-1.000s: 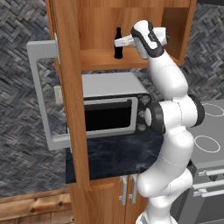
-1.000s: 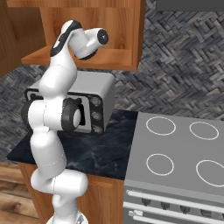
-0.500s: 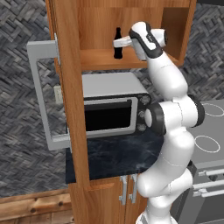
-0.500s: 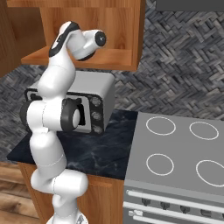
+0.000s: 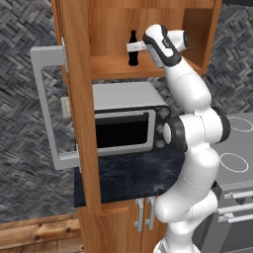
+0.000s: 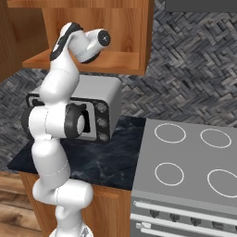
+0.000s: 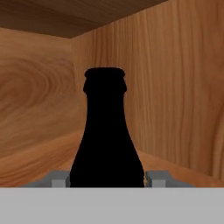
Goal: Pick the bottled drink from the counter and place it in the open cabinet.
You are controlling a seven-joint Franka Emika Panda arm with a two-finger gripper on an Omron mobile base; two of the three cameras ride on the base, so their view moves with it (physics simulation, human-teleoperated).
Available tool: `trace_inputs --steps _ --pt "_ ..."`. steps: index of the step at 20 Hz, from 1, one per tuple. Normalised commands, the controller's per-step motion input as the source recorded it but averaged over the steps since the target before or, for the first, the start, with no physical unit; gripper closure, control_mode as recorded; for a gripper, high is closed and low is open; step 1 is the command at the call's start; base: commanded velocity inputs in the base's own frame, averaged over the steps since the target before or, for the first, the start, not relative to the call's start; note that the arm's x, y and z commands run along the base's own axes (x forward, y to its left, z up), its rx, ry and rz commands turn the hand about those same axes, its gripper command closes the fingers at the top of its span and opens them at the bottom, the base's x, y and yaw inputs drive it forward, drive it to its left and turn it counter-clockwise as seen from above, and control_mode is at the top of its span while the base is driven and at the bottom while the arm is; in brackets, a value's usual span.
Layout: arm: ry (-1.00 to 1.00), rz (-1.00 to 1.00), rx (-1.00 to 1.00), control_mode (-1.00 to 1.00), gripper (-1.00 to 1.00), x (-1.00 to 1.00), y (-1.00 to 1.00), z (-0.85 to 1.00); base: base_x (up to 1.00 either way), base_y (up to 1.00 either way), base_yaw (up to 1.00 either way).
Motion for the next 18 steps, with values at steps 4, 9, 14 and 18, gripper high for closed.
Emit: trace_inputs --steps 4,9,14,18 --pt "0.01 0.0 0.01 -1.0 -1.0 -0.03 0.0 -0.09 0.0 0.0 0.0" --pt "0.0 0.0 0.02 -1.0 -1.0 -0.13 0.0 -0.03 0.0 0.0 0.0" --pt "-0.01 0.0 0.02 -1.0 -1.0 -0.26 -0.01 -0.02 0.0 0.0 0.0" --pt "-0.04 0.0 0.02 -1.0 -1.0 -0.29 -0.01 0.0 0.0 0.0 0.0"
